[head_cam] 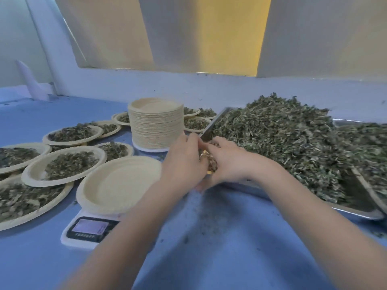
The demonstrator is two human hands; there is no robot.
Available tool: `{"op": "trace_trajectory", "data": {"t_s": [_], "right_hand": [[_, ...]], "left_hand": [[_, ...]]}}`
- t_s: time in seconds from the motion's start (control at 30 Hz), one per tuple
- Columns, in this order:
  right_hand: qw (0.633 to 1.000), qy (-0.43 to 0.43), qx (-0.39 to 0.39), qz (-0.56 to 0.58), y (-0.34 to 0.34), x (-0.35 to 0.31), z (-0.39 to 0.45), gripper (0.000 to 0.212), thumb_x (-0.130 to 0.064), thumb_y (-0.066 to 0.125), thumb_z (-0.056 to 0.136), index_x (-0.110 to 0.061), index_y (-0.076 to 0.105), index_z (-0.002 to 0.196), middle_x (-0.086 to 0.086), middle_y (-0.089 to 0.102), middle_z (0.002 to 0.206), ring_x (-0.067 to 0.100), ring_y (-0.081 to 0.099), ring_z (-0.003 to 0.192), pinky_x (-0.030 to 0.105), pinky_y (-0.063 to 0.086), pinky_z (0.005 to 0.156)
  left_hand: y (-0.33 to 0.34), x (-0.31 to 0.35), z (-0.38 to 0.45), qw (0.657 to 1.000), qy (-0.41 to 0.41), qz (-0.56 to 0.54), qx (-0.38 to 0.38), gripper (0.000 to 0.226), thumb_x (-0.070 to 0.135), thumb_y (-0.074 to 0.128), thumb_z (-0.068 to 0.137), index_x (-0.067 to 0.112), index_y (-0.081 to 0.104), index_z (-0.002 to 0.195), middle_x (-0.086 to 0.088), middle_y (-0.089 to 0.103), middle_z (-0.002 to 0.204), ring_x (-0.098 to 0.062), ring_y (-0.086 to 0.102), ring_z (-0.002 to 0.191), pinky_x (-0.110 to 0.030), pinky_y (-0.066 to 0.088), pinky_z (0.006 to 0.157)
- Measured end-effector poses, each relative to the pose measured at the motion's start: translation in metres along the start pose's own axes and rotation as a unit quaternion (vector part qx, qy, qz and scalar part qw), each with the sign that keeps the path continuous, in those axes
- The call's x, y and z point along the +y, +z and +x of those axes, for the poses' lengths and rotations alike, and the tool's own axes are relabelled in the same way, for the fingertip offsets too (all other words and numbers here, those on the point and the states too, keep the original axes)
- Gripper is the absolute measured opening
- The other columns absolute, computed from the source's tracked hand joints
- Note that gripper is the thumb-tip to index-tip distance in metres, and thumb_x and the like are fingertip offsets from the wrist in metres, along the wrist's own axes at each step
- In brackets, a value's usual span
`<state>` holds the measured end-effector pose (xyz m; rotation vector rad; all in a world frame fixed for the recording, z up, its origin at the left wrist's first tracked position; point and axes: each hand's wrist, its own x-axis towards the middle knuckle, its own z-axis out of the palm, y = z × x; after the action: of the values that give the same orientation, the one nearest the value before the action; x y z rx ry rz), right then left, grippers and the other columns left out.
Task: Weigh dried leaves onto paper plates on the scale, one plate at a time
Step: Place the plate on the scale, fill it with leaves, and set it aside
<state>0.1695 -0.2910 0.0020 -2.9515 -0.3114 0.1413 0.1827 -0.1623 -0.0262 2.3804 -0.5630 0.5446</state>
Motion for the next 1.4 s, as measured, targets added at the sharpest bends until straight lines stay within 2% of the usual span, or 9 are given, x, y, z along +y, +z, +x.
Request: {"op": "trace_trajectory", "data": {"t_s": [0.1, 0.2, 0.33, 0.53, 0.77, 0.87, 0.97, 1.23, 1.4], "right_hand": [[0.999, 0.029, -0.009, 0.033, -0.004, 0.046, 0.006, 0.093, -0.06, 0.068, 0.071, -0.03, 0.026, 0.149, 0.006, 0.041, 0.147, 0.023, 0.047, 0.125, 0.03, 0.041, 0.099], [0.998, 0.054, -0.012, 0.034, 0.001, 0.078, 0.019, 0.084, -0.058, 0.065, 0.078, -0.024, 0.033, 0.147, 0.003, 0.04, 0.149, 0.022, 0.045, 0.13, 0.03, 0.037, 0.106], [0.997, 0.066, -0.037, 0.025, 0.006, 0.093, 0.049, 0.098, -0.058, 0.073, 0.07, -0.018, 0.028, 0.148, 0.005, 0.038, 0.15, 0.025, 0.042, 0.131, 0.032, 0.037, 0.104], [0.996, 0.036, -0.072, 0.045, 0.013, 0.088, 0.082, 0.078, -0.052, 0.083, 0.06, -0.015, 0.056, 0.123, 0.002, 0.064, 0.114, 0.023, 0.062, 0.102, 0.033, 0.049, 0.089], [0.998, 0.01, -0.063, 0.021, 0.006, 0.102, 0.073, 0.101, -0.051, 0.085, 0.053, -0.03, 0.04, 0.141, 0.001, 0.05, 0.123, 0.019, 0.057, 0.103, 0.033, 0.05, 0.087], [0.995, 0.003, -0.077, 0.061, 0.017, 0.096, 0.077, 0.062, -0.035, 0.081, 0.063, -0.022, 0.054, 0.117, -0.001, 0.056, 0.095, 0.011, 0.063, 0.063, 0.021, 0.047, 0.052], [0.99, -0.007, -0.053, 0.129, 0.022, 0.09, 0.079, 0.029, -0.015, 0.079, 0.07, -0.022, 0.054, 0.083, -0.004, 0.062, 0.079, 0.001, 0.06, 0.046, 0.016, 0.046, 0.046], [0.986, -0.014, 0.042, 0.159, -0.011, 0.073, 0.059, 0.03, -0.019, 0.078, 0.071, -0.025, 0.058, 0.093, -0.01, 0.061, 0.083, -0.002, 0.058, 0.059, 0.004, 0.035, 0.039], [0.98, -0.056, 0.058, 0.18, -0.033, 0.025, 0.048, 0.027, -0.016, 0.078, 0.072, -0.019, 0.064, 0.095, -0.005, 0.067, 0.086, 0.004, 0.066, 0.06, 0.014, 0.052, 0.054]], "left_hand": [[0.032, 0.014, 0.023, 0.988, -0.022, 0.084, -0.132, 0.036, 0.011, 0.052, 0.086, 0.009, 0.049, 0.122, -0.017, 0.045, 0.122, -0.035, 0.042, 0.116, -0.042, 0.037, 0.097], [0.05, 0.013, 0.042, 0.956, -0.099, 0.139, -0.237, 0.043, 0.015, 0.047, 0.091, 0.013, 0.043, 0.133, -0.02, 0.042, 0.134, -0.039, 0.038, 0.125, -0.042, 0.037, 0.097], [0.058, 0.001, 0.059, 0.943, -0.145, 0.155, -0.255, 0.025, 0.009, 0.046, 0.088, 0.006, 0.052, 0.112, -0.017, 0.058, 0.119, -0.033, 0.055, 0.108, -0.035, 0.044, 0.079], [0.07, 0.001, 0.079, 0.922, -0.128, 0.127, -0.342, 0.072, 0.008, 0.068, 0.08, 0.007, 0.033, 0.142, -0.016, 0.056, 0.127, -0.03, 0.057, 0.109, -0.034, 0.048, 0.082], [0.074, -0.006, 0.08, 0.928, -0.152, 0.098, -0.326, 0.088, 0.017, 0.081, 0.067, 0.017, 0.033, 0.141, -0.014, 0.044, 0.133, -0.029, 0.057, 0.105, -0.034, 0.051, 0.08], [0.079, 0.001, 0.079, 0.933, -0.145, 0.055, -0.326, 0.07, 0.004, 0.071, 0.072, 0.012, 0.041, 0.135, -0.015, 0.059, 0.118, -0.029, 0.062, 0.098, -0.036, 0.053, 0.077], [0.079, 0.003, 0.077, 0.946, -0.123, 0.059, -0.293, 0.051, 0.001, 0.061, 0.077, 0.007, 0.048, 0.126, -0.015, 0.061, 0.116, -0.03, 0.058, 0.103, -0.034, 0.05, 0.076], [0.042, 0.014, 0.076, 0.962, -0.093, 0.028, -0.256, 0.052, 0.002, 0.06, 0.083, 0.01, 0.043, 0.131, -0.012, 0.057, 0.116, -0.025, 0.055, 0.095, -0.035, 0.05, 0.076], [-0.011, 0.008, 0.068, 0.973, -0.073, 0.071, -0.21, 0.047, 0.008, 0.061, 0.083, 0.01, 0.047, 0.128, -0.011, 0.059, 0.117, -0.023, 0.053, 0.095, -0.029, 0.042, 0.072]]}}
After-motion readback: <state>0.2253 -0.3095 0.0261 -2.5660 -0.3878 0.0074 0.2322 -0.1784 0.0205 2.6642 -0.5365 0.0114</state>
